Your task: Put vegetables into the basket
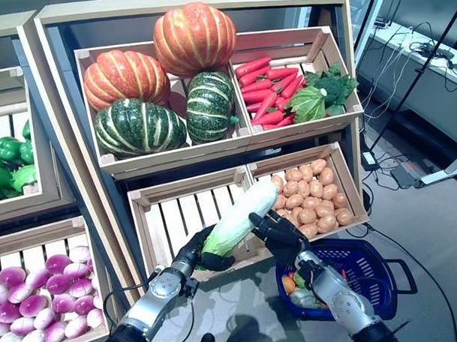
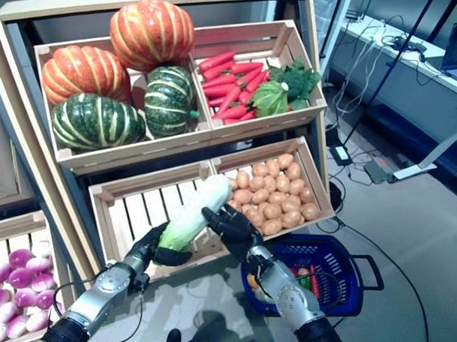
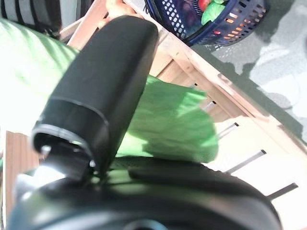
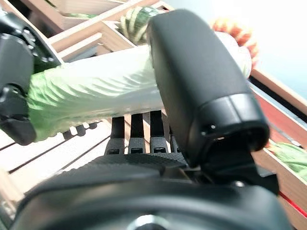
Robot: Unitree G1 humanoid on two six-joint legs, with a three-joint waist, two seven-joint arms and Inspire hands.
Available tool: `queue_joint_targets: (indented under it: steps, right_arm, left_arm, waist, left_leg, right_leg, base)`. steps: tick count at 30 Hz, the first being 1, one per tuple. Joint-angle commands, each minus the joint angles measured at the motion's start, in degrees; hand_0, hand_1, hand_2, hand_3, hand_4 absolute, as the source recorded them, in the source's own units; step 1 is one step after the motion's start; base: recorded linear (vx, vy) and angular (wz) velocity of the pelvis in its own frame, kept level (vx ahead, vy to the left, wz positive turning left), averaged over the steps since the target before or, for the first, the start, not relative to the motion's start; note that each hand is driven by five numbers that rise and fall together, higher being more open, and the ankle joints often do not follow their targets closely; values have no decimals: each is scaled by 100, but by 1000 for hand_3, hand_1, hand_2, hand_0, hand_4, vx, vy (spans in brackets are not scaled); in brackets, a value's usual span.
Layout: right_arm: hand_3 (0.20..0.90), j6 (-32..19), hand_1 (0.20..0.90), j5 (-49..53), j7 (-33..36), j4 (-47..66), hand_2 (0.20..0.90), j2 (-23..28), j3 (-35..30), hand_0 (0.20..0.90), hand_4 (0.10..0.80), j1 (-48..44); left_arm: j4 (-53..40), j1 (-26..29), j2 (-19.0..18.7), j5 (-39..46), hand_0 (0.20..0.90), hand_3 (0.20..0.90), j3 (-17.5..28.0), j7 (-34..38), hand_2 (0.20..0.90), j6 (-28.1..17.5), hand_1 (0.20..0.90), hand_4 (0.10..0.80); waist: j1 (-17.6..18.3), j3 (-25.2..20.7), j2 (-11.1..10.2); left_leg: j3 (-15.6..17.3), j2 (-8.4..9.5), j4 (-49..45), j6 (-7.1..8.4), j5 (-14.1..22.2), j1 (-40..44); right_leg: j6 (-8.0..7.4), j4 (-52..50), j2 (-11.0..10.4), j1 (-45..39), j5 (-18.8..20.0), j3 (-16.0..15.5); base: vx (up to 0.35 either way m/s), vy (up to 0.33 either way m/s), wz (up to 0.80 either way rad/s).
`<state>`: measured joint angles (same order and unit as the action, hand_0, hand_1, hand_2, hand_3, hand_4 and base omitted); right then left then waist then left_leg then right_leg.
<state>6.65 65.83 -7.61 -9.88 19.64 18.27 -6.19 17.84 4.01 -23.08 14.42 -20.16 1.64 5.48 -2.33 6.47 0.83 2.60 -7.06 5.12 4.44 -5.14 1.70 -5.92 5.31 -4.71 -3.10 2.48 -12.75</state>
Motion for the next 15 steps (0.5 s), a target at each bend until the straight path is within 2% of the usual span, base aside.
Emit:
queue_joint_targets:
  steps: [1, 15]
  right_arm:
    - [300, -1198, 300, 728, -521, 1286, 300, -399, -930, 300, 400, -475]
    - [300, -1886, 300, 483, 13, 1074, 300, -301, -2257, 300, 400, -146]
  left_arm:
    - [-117, 779, -70, 226, 900, 900, 241, -112, 900, -345, 900, 800]
    - [-88, 712, -145, 265, 900, 900, 572, -193, 900, -311, 900, 800]
  waist:
    - [52, 2, -256]
    - [254, 57, -314]
  left_leg:
    - [44, 16, -12, 36, 431, 190]
    - [184, -30, -12, -3, 443, 160]
  right_leg:
    - [-215, -31, -318, -206, 65, -74]
    - [-205, -31, -242, -132, 64, 117]
  base:
    - [0, 0, 0]
    - [-3, -7, -6]
